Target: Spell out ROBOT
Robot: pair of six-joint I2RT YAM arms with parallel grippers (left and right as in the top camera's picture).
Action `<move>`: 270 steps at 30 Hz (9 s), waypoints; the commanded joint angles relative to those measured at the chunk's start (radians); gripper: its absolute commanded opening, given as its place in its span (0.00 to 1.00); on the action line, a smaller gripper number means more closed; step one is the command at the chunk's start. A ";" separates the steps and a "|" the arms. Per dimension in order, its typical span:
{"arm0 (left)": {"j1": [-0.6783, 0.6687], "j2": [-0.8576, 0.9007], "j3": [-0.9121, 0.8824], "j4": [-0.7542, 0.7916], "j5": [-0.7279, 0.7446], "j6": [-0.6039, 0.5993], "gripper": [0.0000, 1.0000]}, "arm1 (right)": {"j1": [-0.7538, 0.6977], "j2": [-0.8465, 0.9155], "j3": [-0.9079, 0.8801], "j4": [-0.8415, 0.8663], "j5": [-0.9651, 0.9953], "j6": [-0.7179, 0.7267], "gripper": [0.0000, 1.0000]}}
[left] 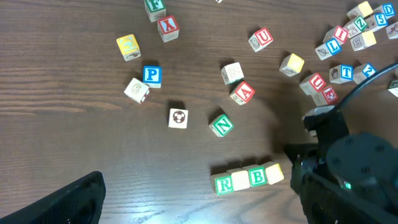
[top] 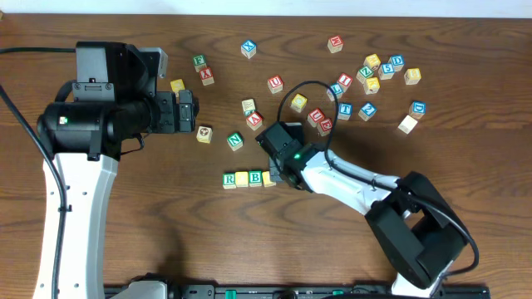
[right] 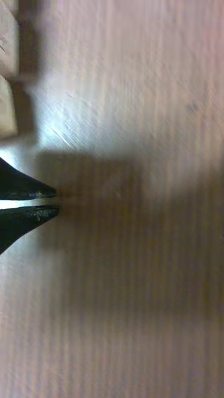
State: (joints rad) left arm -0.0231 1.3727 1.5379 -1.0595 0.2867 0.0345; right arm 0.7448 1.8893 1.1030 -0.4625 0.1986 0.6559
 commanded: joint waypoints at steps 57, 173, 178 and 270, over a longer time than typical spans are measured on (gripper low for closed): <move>0.003 0.000 0.018 -0.003 0.008 0.018 0.98 | 0.101 -0.077 0.011 -0.077 -0.048 0.212 0.01; 0.003 0.000 0.018 -0.003 0.008 0.018 0.98 | -0.478 0.245 0.550 -0.350 0.005 -0.201 0.54; 0.003 0.000 0.018 -0.003 0.008 0.018 0.98 | -0.478 0.245 0.521 -0.312 0.005 -0.201 0.51; 0.003 0.000 0.018 -0.003 0.008 0.018 0.98 | 0.060 -0.229 -0.137 -0.108 0.047 0.159 0.01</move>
State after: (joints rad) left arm -0.0231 1.3727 1.5379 -1.0595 0.2867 0.0349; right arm 0.7780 1.6699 0.9863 -0.5938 0.1886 0.7555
